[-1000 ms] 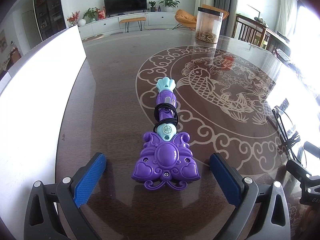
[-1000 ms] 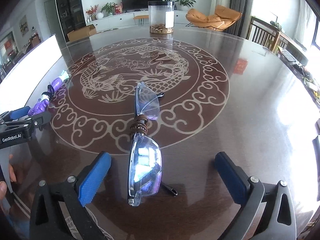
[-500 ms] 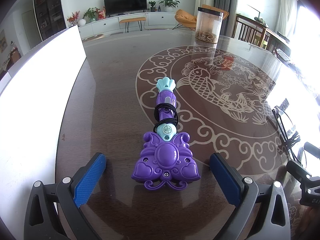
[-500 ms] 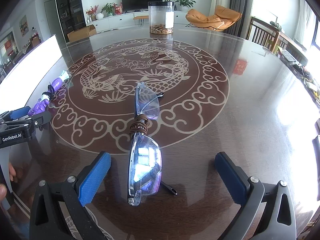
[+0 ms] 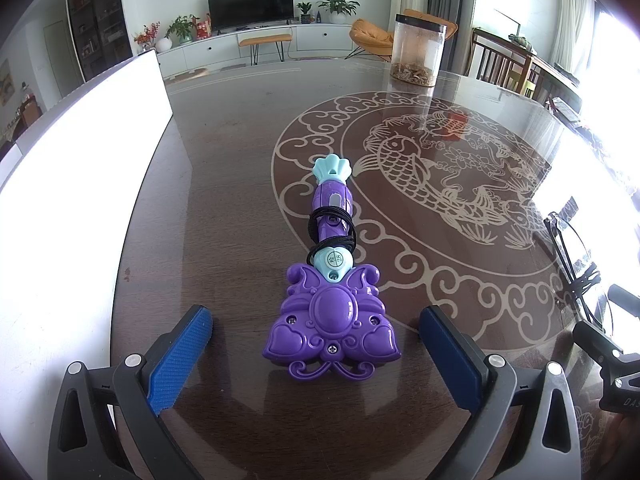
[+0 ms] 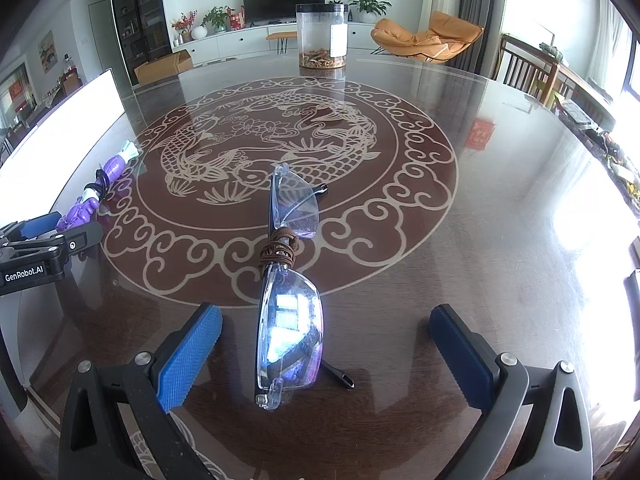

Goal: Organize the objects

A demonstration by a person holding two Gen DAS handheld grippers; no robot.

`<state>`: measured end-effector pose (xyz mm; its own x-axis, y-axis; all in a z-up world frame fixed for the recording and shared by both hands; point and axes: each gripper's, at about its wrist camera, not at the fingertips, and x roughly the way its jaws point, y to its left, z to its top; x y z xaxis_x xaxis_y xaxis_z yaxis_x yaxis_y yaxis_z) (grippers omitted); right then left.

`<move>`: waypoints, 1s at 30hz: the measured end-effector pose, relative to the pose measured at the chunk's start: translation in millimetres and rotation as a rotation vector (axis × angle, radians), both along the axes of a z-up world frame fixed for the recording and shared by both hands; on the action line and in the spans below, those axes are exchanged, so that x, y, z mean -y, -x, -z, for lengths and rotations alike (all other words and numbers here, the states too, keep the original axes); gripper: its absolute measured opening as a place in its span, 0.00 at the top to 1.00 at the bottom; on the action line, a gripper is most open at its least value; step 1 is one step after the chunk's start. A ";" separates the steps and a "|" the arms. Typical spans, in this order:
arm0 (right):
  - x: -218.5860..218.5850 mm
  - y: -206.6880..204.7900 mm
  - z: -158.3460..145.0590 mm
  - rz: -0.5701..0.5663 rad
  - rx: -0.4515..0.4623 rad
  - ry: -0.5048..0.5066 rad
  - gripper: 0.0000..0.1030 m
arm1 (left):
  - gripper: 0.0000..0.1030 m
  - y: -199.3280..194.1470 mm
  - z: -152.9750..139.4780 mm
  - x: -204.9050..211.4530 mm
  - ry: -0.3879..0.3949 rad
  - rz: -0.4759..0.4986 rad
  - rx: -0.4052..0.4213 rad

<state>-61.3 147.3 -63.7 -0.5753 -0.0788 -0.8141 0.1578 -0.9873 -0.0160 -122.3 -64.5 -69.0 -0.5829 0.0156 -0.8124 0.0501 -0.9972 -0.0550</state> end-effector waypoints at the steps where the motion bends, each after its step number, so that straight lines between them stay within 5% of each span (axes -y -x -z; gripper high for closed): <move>1: 0.0 -0.3 -0.5 0.001 0.000 0.000 0.00 | 0.00 0.0 0.0 0.0 0.000 0.000 0.000; 18: -0.7 0.8 0.3 0.004 -0.001 0.001 0.00 | 0.00 -1.4 1.5 -0.9 0.001 0.012 -0.001; 23: -0.7 0.8 0.5 0.005 -0.001 0.001 0.00 | 0.00 0.6 1.7 -19.3 0.002 0.125 -0.007; 30: -0.9 0.9 0.8 0.007 -0.001 0.001 0.00 | 0.00 -1.6 1.5 -22.0 0.001 0.137 -0.008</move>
